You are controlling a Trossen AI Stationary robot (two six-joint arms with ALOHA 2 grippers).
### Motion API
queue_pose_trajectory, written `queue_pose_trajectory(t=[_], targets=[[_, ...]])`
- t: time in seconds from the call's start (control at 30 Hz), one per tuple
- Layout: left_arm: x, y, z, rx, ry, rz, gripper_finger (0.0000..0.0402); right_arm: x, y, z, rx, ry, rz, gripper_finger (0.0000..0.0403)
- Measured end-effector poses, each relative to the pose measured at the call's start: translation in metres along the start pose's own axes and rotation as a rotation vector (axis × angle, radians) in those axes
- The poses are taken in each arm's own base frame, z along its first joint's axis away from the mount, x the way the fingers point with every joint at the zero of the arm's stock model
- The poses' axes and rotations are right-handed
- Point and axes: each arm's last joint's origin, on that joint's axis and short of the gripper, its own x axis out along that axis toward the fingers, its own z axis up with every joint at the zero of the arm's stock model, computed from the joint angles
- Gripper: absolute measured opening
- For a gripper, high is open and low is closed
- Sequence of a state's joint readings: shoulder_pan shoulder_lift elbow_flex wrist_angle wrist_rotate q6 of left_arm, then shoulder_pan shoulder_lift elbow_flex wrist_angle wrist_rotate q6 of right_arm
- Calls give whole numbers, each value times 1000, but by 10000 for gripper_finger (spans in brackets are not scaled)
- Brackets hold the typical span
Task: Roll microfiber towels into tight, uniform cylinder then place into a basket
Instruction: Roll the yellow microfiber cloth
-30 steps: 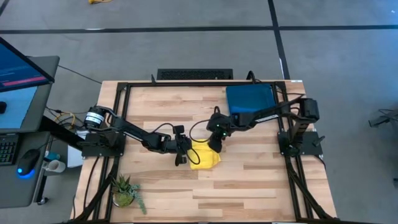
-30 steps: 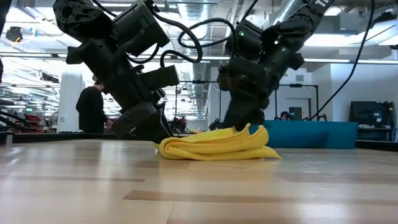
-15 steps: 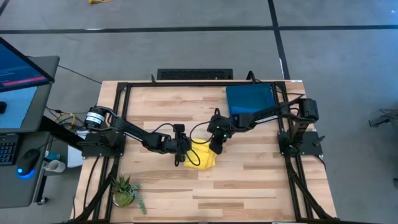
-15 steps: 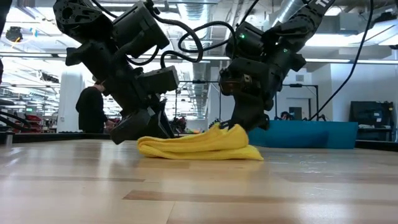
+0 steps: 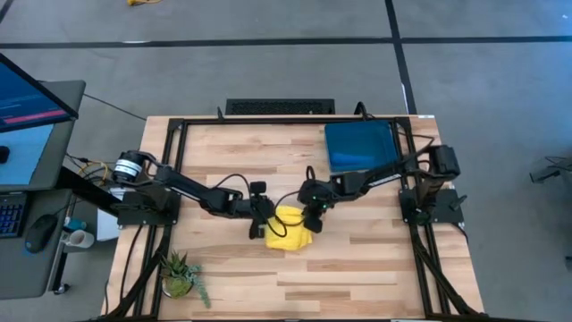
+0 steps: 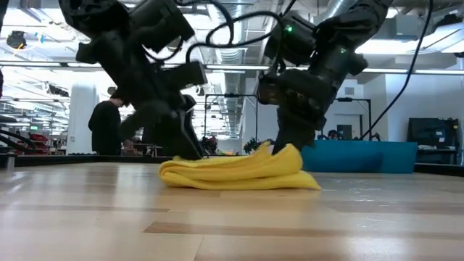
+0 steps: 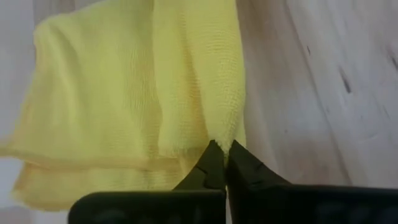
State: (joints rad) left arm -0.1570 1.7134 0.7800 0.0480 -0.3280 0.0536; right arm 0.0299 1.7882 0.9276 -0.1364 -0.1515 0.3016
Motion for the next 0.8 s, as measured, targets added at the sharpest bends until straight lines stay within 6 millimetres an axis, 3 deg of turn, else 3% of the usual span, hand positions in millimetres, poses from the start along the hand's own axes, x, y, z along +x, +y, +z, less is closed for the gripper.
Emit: queue_pose_trajectory(t=[0.33, 0.53, 0.8], targets=[[-27, 5, 2, -89, 39, -141, 123, 4, 30, -11, -232, -44, -210, 10], [-29, 6, 1, -92, 54, -141, 123, 2, 46, -16, -406, -80, -443, 8], [-26, 19, 1, -123, 51, -153, 123, 0, 61, -23, -649, -71, -609, 6]])
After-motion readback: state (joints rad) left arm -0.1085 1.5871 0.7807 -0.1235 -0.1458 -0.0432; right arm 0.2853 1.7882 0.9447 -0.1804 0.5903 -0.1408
